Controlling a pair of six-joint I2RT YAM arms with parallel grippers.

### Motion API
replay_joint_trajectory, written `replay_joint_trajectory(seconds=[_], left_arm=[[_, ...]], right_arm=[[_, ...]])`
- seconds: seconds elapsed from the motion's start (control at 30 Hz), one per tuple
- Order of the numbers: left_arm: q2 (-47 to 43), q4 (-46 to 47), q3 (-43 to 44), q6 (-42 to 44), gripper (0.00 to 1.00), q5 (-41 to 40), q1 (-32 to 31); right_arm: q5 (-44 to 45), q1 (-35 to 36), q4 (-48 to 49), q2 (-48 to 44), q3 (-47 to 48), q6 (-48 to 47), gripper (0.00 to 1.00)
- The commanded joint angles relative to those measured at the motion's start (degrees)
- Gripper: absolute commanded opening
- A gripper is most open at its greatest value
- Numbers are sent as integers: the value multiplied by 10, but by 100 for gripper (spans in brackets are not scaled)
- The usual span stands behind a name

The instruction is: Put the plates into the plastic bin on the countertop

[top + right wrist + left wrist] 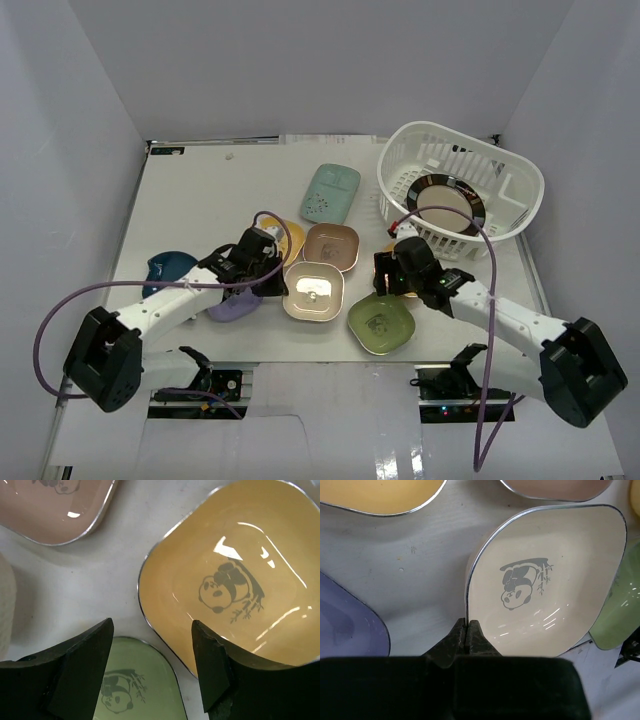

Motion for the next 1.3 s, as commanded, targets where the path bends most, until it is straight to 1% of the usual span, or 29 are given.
replay_joint_trajectory(seconds=[0.0, 0.03, 0.1, 0.13, 0.17, 0.2, 0.3, 0.33, 0.4, 0.5, 0.53, 0.63, 0.67, 0.73, 0.77, 0.83, 0.87, 0.93, 0.97, 1.0, 1.1, 1.27], left_arm=[[-56, -14, 25, -5, 0, -8, -3], [-73, -20, 30, -5, 0, -12, -3], [-86, -27, 37, -3, 0, -20, -3], [-91, -30, 46, -1, 0, -22, -3], [-99, -36, 51, 1, 0, -27, -3], [-103, -39, 59, 5, 0, -30, -3], [-117, -41, 68, 9, 0, -40, -3], [-118, -41, 69, 11, 0, -45, -3], [-122, -38, 73, 11, 0, -54, -3], [-130, -24, 72, 8, 0, -49, -3], [-132, -18, 72, 6, 0, -47, -3], [-133, -3, 73, 5, 0, -33, -3], [-134, 1, 69, 4, 0, -29, -3], [-135, 13, 66, 2, 0, -15, -3], [-134, 16, 63, 1, 0, -10, -3], [-128, 25, 62, -2, 0, 14, -3], [-127, 30, 64, -2, 0, 22, -3], [-124, 33, 68, -2, 0, 37, -3], [-120, 32, 73, -2, 0, 38, -3], [-118, 32, 85, 1, 0, 38, -3], [-97, 38, 108, 4, 0, 45, -3], [-45, 43, 174, 10, 0, 54, -6]], right_arm=[[31, 16, 43, 59, 44, -33, 70], [35, 21, 40, 92, 57, -39, 67], [45, 27, 40, 119, 67, -41, 62], [54, 32, 39, 130, 77, -42, 56], [62, 36, 40, 146, 79, -40, 52], [74, 40, 43, 150, 83, -39, 44], [88, 47, 41, 161, 93, -40, 29], [104, 58, 37, 161, 104, -40, 20], [121, 74, 20, 147, 120, -48, 15], [150, 118, -10, 107, 169, -65, 8], [157, 126, -20, 85, 207, -70, 8], [166, 134, -57, 53, 266, -89, 8], [167, 134, -62, 47, 300, -105, 8], [192, 133, -69, 44, 334, -130, 8], [235, 132, -68, 47, 367, -147, 8], [252, 95, -68, 73, 398, -196, 8], [227, 33, -67, 93, 425, -200, 8], [162, -48, -64, 118, 442, -200, 8], [109, -84, -65, 132, 449, -200, 8], [100, -138, -63, 147, 456, -200, 8], [90, -185, -54, 215, 458, -200, 8], [35, -237, -13, 273, 438, -175, 8]])
